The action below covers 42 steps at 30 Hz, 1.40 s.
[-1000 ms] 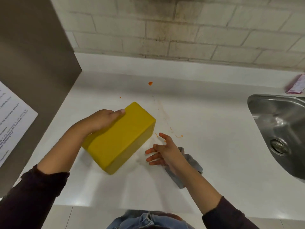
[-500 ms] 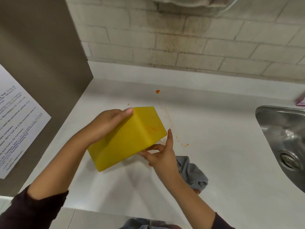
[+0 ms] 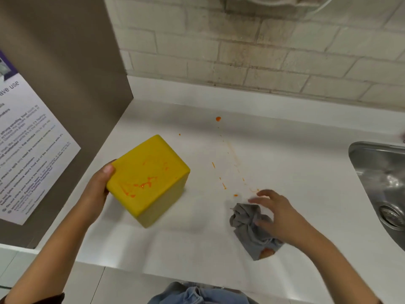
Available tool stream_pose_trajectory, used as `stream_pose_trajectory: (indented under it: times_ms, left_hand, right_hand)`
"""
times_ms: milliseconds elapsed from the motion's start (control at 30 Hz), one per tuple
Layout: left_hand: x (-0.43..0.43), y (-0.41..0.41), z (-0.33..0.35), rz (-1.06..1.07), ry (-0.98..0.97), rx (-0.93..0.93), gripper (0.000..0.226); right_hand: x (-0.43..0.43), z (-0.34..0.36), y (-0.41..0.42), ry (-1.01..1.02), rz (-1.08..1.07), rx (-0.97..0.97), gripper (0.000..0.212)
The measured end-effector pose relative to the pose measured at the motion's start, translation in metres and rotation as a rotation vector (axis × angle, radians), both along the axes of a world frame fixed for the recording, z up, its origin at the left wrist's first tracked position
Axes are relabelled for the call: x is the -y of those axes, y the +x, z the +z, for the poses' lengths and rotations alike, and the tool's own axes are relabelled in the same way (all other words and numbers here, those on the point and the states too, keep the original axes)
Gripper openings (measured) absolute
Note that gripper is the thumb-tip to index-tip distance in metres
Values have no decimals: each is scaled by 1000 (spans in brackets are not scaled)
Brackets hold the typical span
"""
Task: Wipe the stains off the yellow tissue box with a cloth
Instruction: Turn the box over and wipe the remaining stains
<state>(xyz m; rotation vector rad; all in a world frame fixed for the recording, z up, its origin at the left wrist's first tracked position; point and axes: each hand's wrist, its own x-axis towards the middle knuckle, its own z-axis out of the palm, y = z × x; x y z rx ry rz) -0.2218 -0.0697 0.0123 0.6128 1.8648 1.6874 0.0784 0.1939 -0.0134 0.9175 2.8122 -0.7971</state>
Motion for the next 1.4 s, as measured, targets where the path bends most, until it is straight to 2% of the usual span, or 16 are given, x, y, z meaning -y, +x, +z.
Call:
stream_pose_trajectory:
  times_ms: [67,167,267,400,467,533,633,700,800,933,1067,1100,1167,1267,1333,1400]
  left_hand:
    - [5,0,-5,16,26,17,56]
    - [4,0,-6,41,44,36,56]
    - [2,1,-4,62,54,60,52]
    - [0,2,-4,44,62,31,38]
    - [0,3,-1,-2,67,-19,36]
    - [-1,6,3,-59,76,-59,33]
    - [-6,12,6,-114,95,-113,55]
    - [-10,16,9,-143,121,-110,61]
    - [-16,20,11,-168,118,-126,75]
    - [-18,26,13,-177,99,-162,89]
    - [-18,30,12,-190,93,-176,82]
    - [-18,31,11,-183,95,-172,79]
    - [-18,31,8,-162,99,-161,74]
    - [-19,31,5,-140,95,-152,44]
    - [-20,31,5,-116,93,-153,34]
    - [-22,30,5,-86,102,-165,37]
  right_hand:
    - [-2,-10,10,-27,194,257,76]
    - [11,-32,15,91,328,282,85]
    - [17,-46,14,196,306,227,75]
    - [16,-44,11,193,258,116,35]
    - [15,-45,8,200,229,131,28]
    - [14,-37,2,100,105,96,25]
    - [17,-1,-15,-269,-162,-121,35]
    - [23,32,-27,-498,-216,-304,38]
    - [33,78,-48,-606,-175,-544,35]
    - [57,120,-82,-380,96,-812,20]
    - [76,104,-115,134,298,-725,20]
    - [79,95,-118,156,310,-709,21]
    - [84,81,-123,23,292,-738,30]
    - [88,71,-126,-160,253,-822,32]
    - [90,70,-127,-149,261,-818,32]
    - [92,70,-128,-85,321,-793,33]
